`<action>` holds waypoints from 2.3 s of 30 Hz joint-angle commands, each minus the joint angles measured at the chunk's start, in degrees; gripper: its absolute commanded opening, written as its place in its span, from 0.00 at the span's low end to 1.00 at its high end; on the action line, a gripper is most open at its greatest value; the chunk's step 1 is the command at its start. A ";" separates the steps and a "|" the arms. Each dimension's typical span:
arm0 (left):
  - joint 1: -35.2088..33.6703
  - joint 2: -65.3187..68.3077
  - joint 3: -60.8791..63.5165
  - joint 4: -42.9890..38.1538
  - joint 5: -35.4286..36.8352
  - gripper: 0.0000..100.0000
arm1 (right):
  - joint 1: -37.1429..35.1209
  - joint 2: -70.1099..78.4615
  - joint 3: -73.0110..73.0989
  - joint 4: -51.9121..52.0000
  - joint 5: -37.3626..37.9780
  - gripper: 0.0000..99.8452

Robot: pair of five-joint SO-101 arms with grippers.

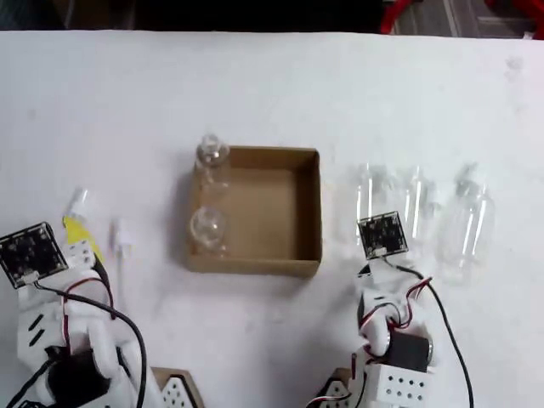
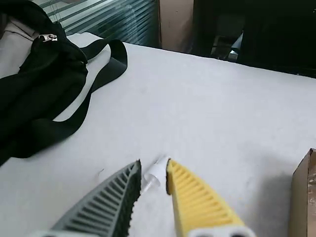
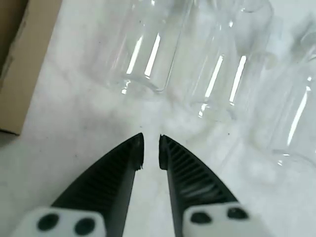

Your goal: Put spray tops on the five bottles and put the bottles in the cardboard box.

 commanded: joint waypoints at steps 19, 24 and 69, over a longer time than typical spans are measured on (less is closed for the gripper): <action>18.51 18.77 -6.68 0.26 -16.88 0.09 | -0.22 -0.22 -0.09 0.84 -0.09 0.04; 19.56 28.35 -6.68 -2.90 -14.77 0.09 | -0.22 -0.22 -1.32 2.95 -0.09 0.04; 19.91 60.88 -2.81 -25.67 -8.09 0.09 | -7.34 77.14 -84.22 17.80 -8.26 0.13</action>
